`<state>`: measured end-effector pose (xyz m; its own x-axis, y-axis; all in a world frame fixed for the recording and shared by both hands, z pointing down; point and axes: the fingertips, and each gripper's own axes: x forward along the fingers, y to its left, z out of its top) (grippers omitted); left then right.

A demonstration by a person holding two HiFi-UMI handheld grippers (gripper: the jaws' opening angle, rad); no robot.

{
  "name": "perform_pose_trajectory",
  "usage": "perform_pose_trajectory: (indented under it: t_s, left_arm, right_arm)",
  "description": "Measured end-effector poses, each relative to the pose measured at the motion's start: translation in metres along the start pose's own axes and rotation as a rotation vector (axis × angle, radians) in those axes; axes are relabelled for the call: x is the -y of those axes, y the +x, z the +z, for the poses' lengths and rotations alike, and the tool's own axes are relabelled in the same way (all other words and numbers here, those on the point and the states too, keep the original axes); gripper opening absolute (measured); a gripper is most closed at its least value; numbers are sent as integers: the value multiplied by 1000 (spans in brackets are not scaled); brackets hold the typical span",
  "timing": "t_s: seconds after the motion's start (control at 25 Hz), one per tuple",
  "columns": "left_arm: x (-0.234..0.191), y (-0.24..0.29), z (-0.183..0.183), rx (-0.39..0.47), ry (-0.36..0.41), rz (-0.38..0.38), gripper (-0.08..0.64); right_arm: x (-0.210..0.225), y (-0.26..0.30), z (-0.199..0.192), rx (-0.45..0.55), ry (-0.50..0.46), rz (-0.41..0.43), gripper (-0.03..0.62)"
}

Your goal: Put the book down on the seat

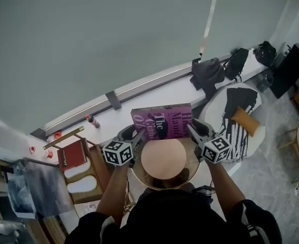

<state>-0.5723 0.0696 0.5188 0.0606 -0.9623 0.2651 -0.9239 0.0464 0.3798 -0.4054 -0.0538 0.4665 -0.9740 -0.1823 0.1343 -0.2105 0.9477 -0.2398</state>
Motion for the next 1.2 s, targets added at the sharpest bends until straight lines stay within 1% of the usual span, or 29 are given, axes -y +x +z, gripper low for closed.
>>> perform_pose_trajectory:
  t_s: [0.16, 0.28, 0.4, 0.64, 0.8, 0.96, 1.2]
  left_arm:
    - [7, -9, 32, 72, 17, -11, 195]
    - [14, -17, 57, 120, 61, -24, 195]
    - [25, -16, 82, 147, 106, -28, 195]
    - [43, -13, 124, 206, 173, -49, 189]
    - [53, -9, 134, 219, 194, -73, 189]
    - [57, -1, 136, 210, 194, -94, 189]
    - [81, 26, 131, 177, 211, -183, 187]
  right_arm:
    - [-8, -2, 23, 34, -37, 13, 127]
    - [-15, -6, 40, 71, -66, 20, 127]
    - [-14, -9, 62, 120, -83, 20, 127]
    - [-10, -18, 99, 192, -119, 22, 126]
    - [-9, -28, 111, 221, -130, 2, 126]
    - [-6, -34, 114, 228, -134, -18, 126]
    - [10, -64, 115, 254, -134, -109, 125]
